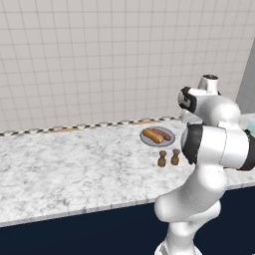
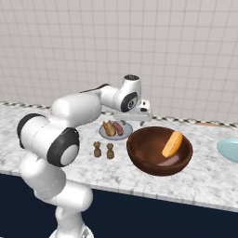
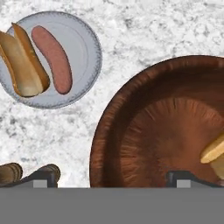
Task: Place one bun and one sausage from the bowl on each plate.
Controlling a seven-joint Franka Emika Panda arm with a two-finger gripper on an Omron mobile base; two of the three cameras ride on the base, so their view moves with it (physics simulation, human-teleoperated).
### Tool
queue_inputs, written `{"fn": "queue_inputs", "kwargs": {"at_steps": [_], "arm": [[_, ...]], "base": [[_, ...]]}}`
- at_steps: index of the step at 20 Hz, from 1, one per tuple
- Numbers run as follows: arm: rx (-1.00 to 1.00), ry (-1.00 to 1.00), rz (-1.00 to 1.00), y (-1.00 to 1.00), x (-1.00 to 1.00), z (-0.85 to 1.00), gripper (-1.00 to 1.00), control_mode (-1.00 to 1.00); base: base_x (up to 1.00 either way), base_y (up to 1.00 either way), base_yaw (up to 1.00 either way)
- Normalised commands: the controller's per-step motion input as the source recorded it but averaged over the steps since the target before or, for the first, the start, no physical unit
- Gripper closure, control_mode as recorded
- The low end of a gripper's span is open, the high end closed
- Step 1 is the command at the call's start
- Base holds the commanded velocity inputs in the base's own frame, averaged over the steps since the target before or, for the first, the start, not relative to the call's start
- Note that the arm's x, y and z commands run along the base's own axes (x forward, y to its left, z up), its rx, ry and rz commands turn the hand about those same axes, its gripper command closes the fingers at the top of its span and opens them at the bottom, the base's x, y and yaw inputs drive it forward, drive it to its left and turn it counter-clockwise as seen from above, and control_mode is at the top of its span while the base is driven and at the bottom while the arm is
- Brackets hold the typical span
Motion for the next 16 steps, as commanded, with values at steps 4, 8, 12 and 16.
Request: {"fn": "queue_inputs", "kwargs": {"at_steps": [4, 8, 12, 16], "arm": [[0.16, -0.03, -0.22, -0.97, -0.36, 0.08, -1.0, -1.0], [0.17, 0.0, -0.29, -1.0, -0.31, 0.06, -1.0, -1.0], [0.11, 0.0, -0.25, -1.0, -0.02, 0.04, -1.0, -1.0], [0.06, 0.0, -0.28, -1.0, 0.12, -0.05, -1.0, -1.0]], "base": [[0.0, 0.0, 0.0], [0.0, 0.0, 0.0], [0.0, 0.0, 0.0], [0.0, 0.0, 0.0]]}}
